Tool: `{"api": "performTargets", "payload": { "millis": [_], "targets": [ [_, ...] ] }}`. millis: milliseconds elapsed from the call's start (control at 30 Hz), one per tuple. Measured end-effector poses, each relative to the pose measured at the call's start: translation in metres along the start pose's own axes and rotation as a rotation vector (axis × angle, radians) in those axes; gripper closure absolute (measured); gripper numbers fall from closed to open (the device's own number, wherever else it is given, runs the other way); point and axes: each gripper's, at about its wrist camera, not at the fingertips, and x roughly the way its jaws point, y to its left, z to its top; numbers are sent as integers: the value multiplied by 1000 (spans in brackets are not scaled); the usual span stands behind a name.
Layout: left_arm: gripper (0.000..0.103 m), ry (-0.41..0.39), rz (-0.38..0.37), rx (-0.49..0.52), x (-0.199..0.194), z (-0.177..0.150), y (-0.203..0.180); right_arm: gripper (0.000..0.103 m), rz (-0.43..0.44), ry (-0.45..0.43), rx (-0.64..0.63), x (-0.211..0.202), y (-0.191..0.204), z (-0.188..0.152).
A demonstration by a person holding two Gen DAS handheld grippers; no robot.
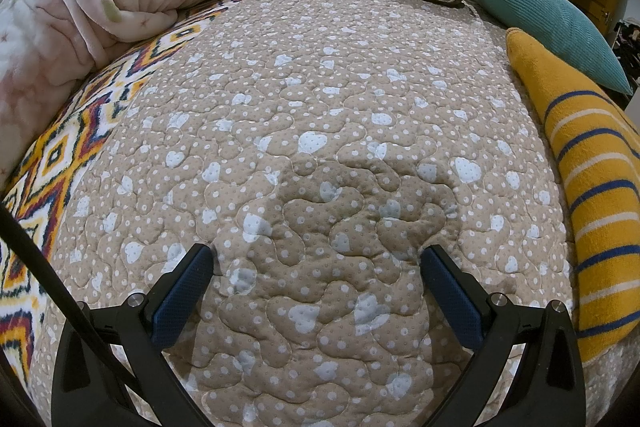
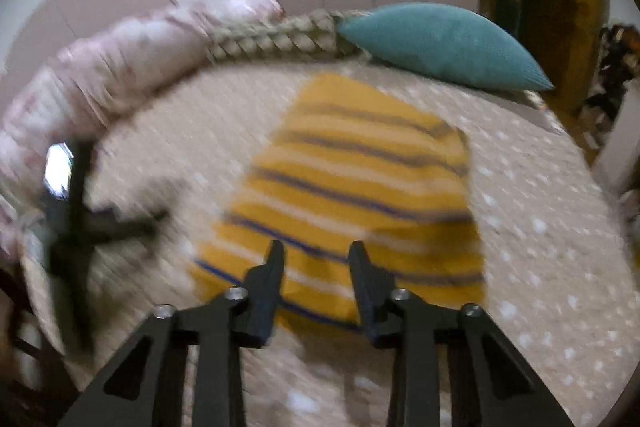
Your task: Fold small clothes
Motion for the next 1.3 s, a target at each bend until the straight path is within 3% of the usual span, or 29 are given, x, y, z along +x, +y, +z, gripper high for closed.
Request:
{"api": "performTargets", "payload": {
  "millis": [67,133,233,400,500,700,767,833,867,900,1000,1100,1133,1300],
  "targets": [
    [0,0,0,0,0,0,0,91,138,13,48,21,6,12],
    [0,0,0,0,0,0,0,92,212,64,112,48,6,10],
    [0,0,0,0,0,0,0,96,348,180,272,83,-8,-19],
    [0,0,0,0,0,0,0,101,435,203,349,59,-16,-61],
    [0,0,-1,0,0,0,1,101,400,248,321,44,-17,-56],
    [0,1,-4,-2,-1,0,0,98,287,18,262,9,-39,11],
    [0,-1,1,0,-1,0,-1,93,175,-29,271,21,-57,35],
    [0,-1,1,2,-1,1,0,91,68,2,309,51,-83,49],
    [0,-1,0,0,0,1,1,93,55,39,345,67,-98,51],
    [0,-1,0,1,0,1,1,103,45,65,393,82,-115,50],
    [0,-2,0,1,0,1,1,103,-3,38,420,76,-131,54],
    [0,-1,1,-2,0,1,1,98,-151,38,353,59,-130,57],
    [0,-1,1,-3,-1,0,0,98,-167,37,341,51,-128,56],
    [0,10,14,-15,-1,-1,-3,95,-31,-8,321,16,-109,47]
  ]
}}
